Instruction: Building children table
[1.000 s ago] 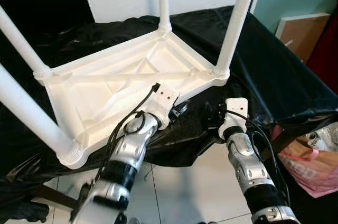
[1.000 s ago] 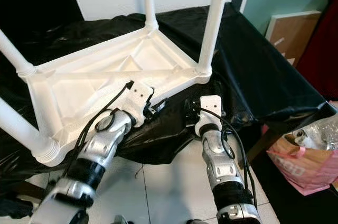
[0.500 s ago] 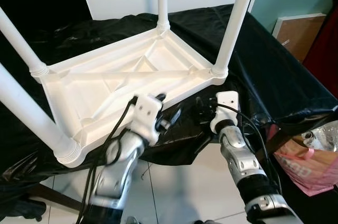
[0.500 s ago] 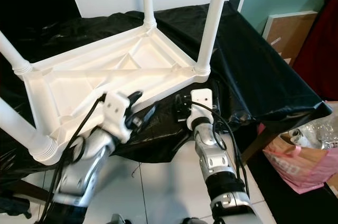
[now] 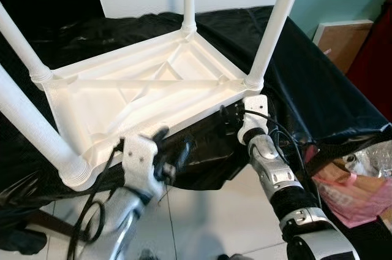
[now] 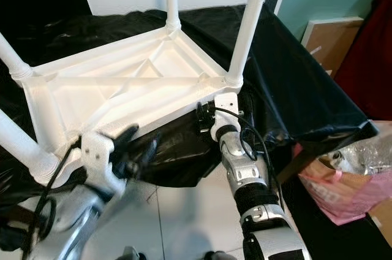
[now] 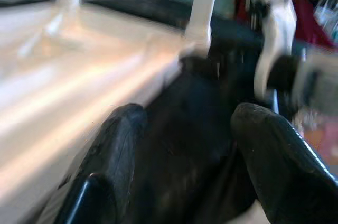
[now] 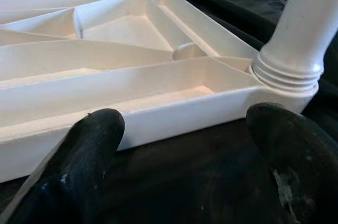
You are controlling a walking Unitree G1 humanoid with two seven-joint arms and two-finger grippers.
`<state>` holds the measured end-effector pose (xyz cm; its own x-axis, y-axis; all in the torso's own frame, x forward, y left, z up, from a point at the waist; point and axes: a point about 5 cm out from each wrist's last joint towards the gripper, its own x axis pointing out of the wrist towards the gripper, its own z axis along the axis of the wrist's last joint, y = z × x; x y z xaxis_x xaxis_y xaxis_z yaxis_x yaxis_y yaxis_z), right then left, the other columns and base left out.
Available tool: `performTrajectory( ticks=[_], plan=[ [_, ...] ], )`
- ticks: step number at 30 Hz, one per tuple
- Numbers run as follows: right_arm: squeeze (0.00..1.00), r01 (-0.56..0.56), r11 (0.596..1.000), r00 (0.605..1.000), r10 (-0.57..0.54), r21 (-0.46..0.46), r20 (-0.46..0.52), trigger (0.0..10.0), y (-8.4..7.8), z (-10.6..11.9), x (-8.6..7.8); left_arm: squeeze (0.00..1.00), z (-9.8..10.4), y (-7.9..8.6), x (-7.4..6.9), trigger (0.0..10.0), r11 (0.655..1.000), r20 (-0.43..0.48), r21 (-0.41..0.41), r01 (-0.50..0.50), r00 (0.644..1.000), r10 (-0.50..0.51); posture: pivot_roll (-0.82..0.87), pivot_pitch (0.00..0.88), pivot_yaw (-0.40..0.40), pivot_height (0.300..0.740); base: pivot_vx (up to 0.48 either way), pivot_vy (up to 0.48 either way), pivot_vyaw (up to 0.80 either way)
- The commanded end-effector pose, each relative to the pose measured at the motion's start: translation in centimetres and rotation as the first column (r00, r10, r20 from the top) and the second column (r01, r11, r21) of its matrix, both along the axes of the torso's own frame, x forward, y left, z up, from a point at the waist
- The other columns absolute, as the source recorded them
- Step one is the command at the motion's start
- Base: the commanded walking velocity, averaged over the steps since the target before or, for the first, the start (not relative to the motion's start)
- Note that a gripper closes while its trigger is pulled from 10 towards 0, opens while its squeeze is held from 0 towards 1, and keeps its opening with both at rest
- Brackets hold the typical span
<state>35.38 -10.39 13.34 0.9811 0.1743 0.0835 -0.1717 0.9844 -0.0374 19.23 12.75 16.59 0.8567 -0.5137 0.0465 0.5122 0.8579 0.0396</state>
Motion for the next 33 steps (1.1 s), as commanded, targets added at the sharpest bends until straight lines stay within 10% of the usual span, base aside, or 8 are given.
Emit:
performTrajectory(
  ticks=[1,7,15,28,33],
  plan=[
    [0.0,-0.007,1.0,1.0,0.007,0.008,-0.007,10.0,0.1,-0.2,0.1,0.0,0.2,0.2,-1.4,10.0,0.991,-0.032,0.041,0.13,0.991,-0.129,0.17,0.082,-0.083,0.74,0.0,0.0,0.0],
    [0.0,-0.023,1.0,1.0,0.023,0.01,-0.006,10.0,0.4,0.0,0.5,0.0,-1.0,5.1,-4.6,10.0,0.97,-0.292,0.129,0.204,0.943,-0.159,0.19,0.075,-0.091,0.74,0.0,0.0,0.0],
    [0.0,-0.029,0.999,1.0,0.029,0.016,-0.001,10.0,0.7,0.1,0.8,0.0,-0.4,9.9,-5.7,10.0,0.937,-0.38,0.302,0.177,0.924,-0.053,0.19,0.063,-0.08,0.74,0.0,0.0,0.0],
    [0.0,-0.02,0.999,1.0,0.02,0.025,-0.004,10.0,0.7,-0.5,0.5,0.0,3.6,17.8,-4.2,10.0,0.882,-0.283,0.468,-0.059,0.935,0.212,0.18,0.07,-0.069,0.74,0.0,0.0,0.0],
    [0.0,-0.027,0.999,1.0,0.027,0.031,-0.01,10.0,1.2,-1.1,0.0,0.0,5.0,20.2,0.3,10.0,0.846,-0.05,0.436,-0.307,0.93,0.364,0.16,0.074,-0.063,0.74,0.0,0.0,0.0]
  ],
)
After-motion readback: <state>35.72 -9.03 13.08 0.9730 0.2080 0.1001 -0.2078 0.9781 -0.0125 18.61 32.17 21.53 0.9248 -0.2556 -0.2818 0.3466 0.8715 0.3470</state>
